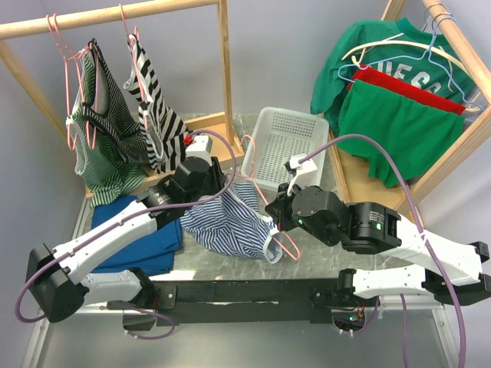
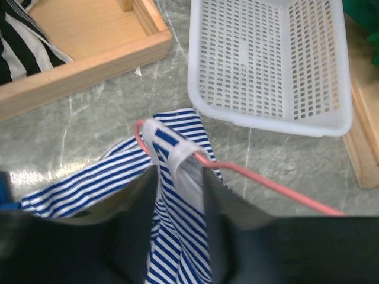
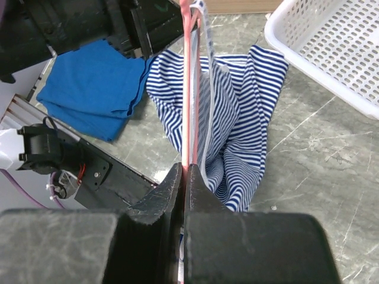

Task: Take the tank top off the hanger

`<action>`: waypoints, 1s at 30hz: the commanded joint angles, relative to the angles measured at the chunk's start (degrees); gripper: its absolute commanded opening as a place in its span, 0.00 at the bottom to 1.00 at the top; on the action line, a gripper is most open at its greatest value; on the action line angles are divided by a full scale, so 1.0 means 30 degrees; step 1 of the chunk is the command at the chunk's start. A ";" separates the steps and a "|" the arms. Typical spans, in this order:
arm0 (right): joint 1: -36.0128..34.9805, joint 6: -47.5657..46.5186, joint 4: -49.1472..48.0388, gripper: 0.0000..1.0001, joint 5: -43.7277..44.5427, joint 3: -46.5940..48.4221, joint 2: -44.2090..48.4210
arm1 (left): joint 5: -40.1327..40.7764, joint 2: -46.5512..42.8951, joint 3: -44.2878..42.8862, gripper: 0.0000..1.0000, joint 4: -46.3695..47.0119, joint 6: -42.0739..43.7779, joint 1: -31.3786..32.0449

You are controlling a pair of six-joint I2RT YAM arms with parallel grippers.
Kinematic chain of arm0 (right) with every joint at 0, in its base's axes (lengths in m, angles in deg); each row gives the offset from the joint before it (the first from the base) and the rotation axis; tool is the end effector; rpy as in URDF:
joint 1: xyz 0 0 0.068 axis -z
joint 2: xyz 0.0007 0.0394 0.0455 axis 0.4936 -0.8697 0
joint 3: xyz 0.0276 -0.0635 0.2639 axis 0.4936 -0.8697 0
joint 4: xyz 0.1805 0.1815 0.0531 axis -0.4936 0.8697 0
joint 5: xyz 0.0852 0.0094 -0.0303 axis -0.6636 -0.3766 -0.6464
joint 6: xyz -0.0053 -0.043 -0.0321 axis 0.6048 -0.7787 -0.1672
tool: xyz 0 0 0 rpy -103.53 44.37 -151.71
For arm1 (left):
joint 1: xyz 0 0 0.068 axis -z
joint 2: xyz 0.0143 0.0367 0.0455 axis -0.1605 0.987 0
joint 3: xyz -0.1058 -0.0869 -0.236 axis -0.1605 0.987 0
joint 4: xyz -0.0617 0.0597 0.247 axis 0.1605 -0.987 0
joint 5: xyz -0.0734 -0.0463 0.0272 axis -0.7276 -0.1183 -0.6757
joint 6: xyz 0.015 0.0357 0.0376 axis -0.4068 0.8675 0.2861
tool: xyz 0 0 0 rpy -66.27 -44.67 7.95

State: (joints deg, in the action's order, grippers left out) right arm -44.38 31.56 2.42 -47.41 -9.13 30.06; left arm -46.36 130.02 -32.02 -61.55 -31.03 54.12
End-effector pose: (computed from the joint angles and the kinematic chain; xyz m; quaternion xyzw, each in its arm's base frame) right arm 0.0676 0.1705 0.4216 -0.1556 0.8369 0.2583 0.4569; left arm 0.1951 -0.1764 0.3235 -0.0097 0.8440 -0.2048 0.4956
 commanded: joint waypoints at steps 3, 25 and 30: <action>-0.0193 -0.0058 -0.0881 0.00 0.0510 0.0683 0.0669 | -0.0193 0.0283 -0.0954 0.27 0.0662 0.0435 -0.0312; -0.1539 -0.0001 0.0086 0.00 0.0358 0.1093 0.0844 | -0.1043 0.2127 -0.1980 0.01 -0.0479 0.1256 -0.3887; -0.1658 0.0118 -0.0850 0.00 0.1973 0.0626 0.1926 | -0.1600 0.2012 -0.1043 0.01 -0.1066 0.0467 -0.3887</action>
State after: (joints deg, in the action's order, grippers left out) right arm -48.38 31.12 3.54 -46.03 -8.09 31.24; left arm -51.83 136.20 -36.13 -63.34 -29.22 43.43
